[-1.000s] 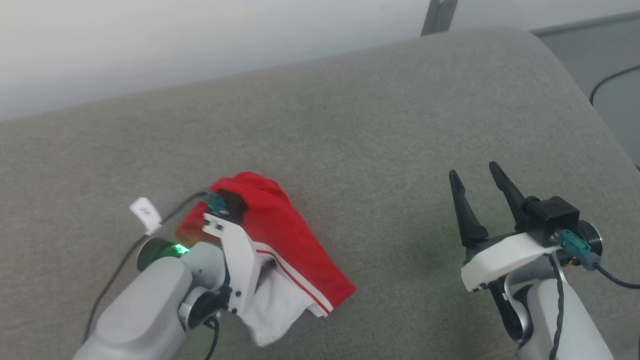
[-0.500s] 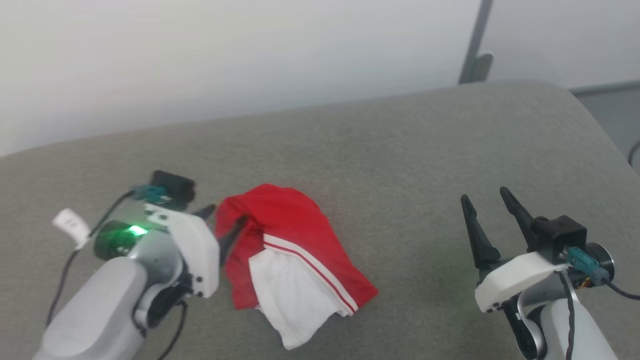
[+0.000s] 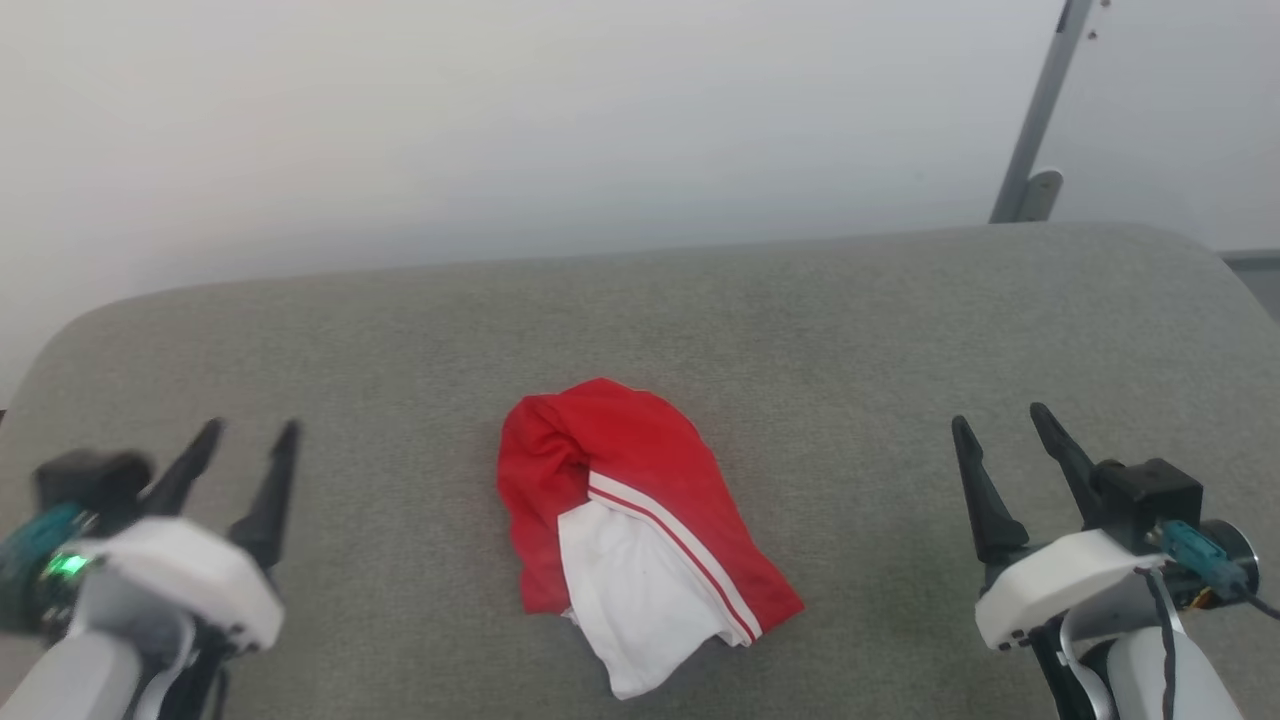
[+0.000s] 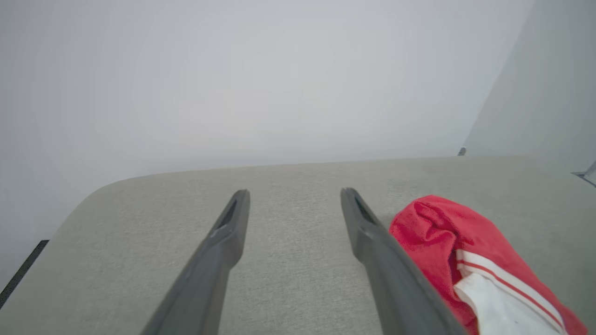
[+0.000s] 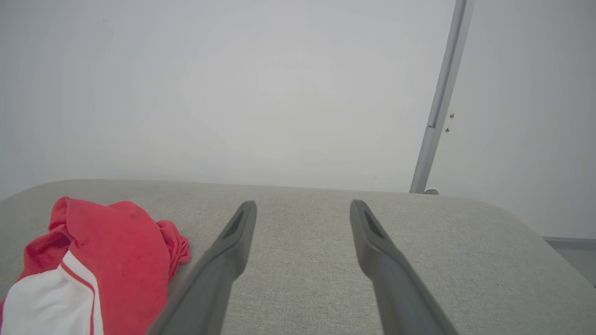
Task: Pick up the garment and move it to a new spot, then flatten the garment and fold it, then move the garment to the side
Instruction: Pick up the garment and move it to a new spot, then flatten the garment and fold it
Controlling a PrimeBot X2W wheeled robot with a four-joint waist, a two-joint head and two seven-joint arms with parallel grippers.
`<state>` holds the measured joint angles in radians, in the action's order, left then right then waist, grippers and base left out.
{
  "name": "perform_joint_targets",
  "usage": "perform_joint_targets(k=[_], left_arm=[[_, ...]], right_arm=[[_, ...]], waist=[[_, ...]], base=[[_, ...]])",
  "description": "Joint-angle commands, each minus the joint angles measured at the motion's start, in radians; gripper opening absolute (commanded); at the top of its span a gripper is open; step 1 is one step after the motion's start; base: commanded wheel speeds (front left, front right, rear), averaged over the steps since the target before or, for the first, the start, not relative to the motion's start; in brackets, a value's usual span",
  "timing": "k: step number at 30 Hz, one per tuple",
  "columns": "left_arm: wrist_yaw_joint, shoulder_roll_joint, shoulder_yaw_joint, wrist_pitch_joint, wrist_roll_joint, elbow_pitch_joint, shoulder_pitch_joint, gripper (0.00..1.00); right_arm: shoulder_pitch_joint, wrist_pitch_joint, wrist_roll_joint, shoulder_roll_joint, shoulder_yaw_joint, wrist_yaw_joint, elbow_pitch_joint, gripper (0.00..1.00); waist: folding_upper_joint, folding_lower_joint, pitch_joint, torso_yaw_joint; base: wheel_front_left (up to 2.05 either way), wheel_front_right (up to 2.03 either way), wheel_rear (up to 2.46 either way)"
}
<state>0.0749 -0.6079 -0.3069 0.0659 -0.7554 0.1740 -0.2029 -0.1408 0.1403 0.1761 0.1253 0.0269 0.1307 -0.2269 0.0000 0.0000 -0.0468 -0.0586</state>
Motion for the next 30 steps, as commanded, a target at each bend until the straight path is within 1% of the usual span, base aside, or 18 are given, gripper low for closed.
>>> perform_joint_targets(k=[1, 5, 9, 14, 17, 30], left_arm=[[0.014, -0.008, 0.022, 0.034, -0.009, -0.005, 0.036, 1.0], [0.032, -0.021, 0.09, 0.115, -0.035, -0.006, 0.127, 1.0], [0.047, -0.025, 0.152, 0.16, -0.069, -0.01, 0.212, 1.0], [0.036, -0.017, 0.209, 0.183, -0.091, 0.005, 0.282, 1.0], [0.019, -0.005, 0.234, 0.19, -0.102, 0.013, 0.294, 1.0], [-0.026, 0.024, 0.268, 0.199, -0.084, 0.042, 0.3, 1.0]], right_arm=[[0.014, -0.003, 0.005, 0.002, -0.005, 0.0, 0.009, 1.0], [0.027, -0.009, 0.006, 0.005, -0.018, 0.0, 0.02, 1.0], [0.039, -0.014, 0.002, 0.0, -0.031, 0.0, 0.033, 1.0], [0.056, -0.019, -0.002, -0.007, -0.047, 0.0, 0.044, 1.0], [0.058, -0.024, -0.005, -0.009, -0.05, 0.0, 0.051, 1.0], [0.069, -0.036, -0.001, -0.014, -0.038, 0.0, 0.062, 1.0]], waist=[[0.0, 0.0, -0.005, 0.01], [0.0, 0.0, -0.009, 0.025], [0.0, 0.0, -0.011, 0.04], [0.0, 0.0, -0.012, 0.056], [0.0, 0.0, -0.012, 0.063], [0.0, 0.0, -0.008, 0.066]], base=[[0.0, 0.0, 0.0], [0.0, 0.0, 0.0], [0.0, 0.0, 0.0], [0.0, 0.0, 0.0], [0.0, 0.0, 0.0], [0.0, 0.0, 0.0]])
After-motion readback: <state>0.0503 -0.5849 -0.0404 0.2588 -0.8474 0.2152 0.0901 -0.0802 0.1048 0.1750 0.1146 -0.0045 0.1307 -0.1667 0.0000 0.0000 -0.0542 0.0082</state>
